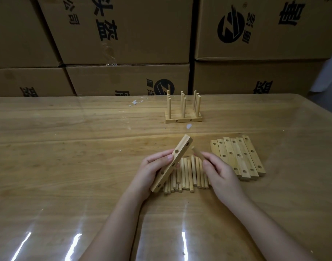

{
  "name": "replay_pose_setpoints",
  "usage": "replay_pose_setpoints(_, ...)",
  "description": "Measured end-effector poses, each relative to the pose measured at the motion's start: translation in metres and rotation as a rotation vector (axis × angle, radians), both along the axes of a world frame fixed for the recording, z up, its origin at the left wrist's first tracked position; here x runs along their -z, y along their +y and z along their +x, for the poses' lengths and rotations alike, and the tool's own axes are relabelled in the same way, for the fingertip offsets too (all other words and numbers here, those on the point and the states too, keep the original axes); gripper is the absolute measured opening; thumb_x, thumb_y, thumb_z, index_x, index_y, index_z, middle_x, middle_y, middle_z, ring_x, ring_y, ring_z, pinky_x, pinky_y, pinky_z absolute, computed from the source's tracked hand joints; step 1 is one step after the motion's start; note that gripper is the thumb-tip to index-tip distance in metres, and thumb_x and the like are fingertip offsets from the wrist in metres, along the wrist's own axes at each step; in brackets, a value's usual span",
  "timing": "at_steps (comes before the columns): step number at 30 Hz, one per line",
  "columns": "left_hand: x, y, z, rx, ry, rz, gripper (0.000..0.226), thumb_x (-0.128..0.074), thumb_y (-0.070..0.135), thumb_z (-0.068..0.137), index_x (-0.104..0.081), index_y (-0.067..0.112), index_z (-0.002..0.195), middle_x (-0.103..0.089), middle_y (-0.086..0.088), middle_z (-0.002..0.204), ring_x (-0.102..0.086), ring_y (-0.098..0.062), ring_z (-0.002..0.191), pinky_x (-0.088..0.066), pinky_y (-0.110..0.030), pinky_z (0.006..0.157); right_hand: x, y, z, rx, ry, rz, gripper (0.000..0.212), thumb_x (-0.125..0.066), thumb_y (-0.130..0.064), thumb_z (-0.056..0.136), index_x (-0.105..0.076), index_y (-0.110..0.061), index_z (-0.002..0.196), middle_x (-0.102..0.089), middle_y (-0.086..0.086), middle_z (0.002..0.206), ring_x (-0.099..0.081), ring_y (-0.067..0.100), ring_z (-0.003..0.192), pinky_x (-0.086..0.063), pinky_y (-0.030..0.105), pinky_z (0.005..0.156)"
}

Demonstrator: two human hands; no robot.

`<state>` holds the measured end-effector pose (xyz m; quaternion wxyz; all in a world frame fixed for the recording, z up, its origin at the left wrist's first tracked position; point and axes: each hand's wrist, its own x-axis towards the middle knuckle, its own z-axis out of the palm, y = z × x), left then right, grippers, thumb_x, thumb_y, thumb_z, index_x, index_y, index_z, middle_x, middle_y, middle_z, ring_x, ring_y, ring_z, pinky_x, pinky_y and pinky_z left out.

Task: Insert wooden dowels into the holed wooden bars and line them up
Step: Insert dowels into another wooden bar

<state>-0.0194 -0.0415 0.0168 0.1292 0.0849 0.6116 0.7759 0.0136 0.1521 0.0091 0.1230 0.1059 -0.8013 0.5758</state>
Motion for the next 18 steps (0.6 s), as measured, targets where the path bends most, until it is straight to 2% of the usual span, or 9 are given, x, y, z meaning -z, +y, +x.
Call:
replay_pose_setpoints(2,0.0,0.0001,-0.0001,0.005,0.0,0.0,0.035,-0.072,0.033,0.073,-0.074,0.024,0.107,-0.075,-0.009,0.087,-0.07,-0.015,0.082,-0.053,-0.022,0.068,0.0015,-0.0016,-0.0004,-0.01,0.033,0.05,0.036,-0.048,-0.016,0.094,-0.051,-0.051,0.103,-0.063,-0.016,0.089,-0.058,0.002,0.079,-0.043,0.009,0.067)
replay_pose_setpoints(3,0.0003,-0.0001,-0.0001,0.011,0.001,-0.005,0.038,-0.073,0.035,0.072,-0.074,0.024,0.108,-0.074,-0.008,0.087,-0.07,-0.015,0.083,-0.053,-0.022,0.068,0.0017,-0.0017,-0.0007,-0.009,0.035,0.06,0.036,-0.051,-0.015,0.093,-0.051,-0.05,0.104,-0.062,-0.019,0.088,-0.058,-0.002,0.08,-0.043,0.008,0.067)
replay_pose_setpoints(8,0.0009,-0.0008,-0.0005,0.026,0.007,-0.021,0.04,-0.073,0.039,0.073,-0.073,0.026,0.11,-0.074,-0.007,0.089,-0.07,-0.015,0.085,-0.053,-0.023,0.07,0.0021,0.0,-0.0013,0.009,0.046,-0.023,0.033,-0.059,-0.014,0.087,-0.056,-0.043,0.104,-0.068,-0.016,0.088,-0.063,0.001,0.074,-0.051,0.017,0.066)
replay_pose_setpoints(12,0.0009,-0.0008,-0.0009,0.039,-0.007,-0.025,0.033,-0.069,0.033,0.077,-0.073,0.025,0.109,-0.074,-0.008,0.091,-0.07,-0.016,0.085,-0.056,-0.027,0.074,0.0004,0.0002,-0.0007,0.065,0.082,-0.049,0.023,-0.063,-0.019,0.084,-0.057,-0.037,0.096,-0.069,-0.017,0.089,-0.065,0.001,0.079,-0.053,0.018,0.067)
replay_pose_setpoints(15,-0.0008,-0.0013,0.0005,0.046,-0.005,-0.031,0.033,-0.068,0.032,0.077,-0.074,0.024,0.108,-0.074,-0.007,0.088,-0.07,-0.014,0.082,-0.055,-0.024,0.069,-0.0003,0.0015,-0.001,0.097,0.126,-0.032,0.016,-0.063,-0.027,0.081,-0.058,-0.038,0.091,-0.066,-0.016,0.085,-0.064,0.001,0.078,-0.052,0.016,0.067)
replay_pose_setpoints(18,-0.0027,0.0,0.0022,0.047,-0.011,-0.031,0.03,-0.067,0.03,0.076,-0.075,0.025,0.104,-0.074,-0.005,0.081,-0.07,-0.012,0.076,-0.053,-0.02,0.063,-0.0012,0.0051,-0.0019,0.141,0.159,-0.001,0.014,-0.065,-0.026,0.081,-0.06,-0.038,0.088,-0.064,-0.017,0.084,-0.062,0.001,0.078,-0.051,0.016,0.067)
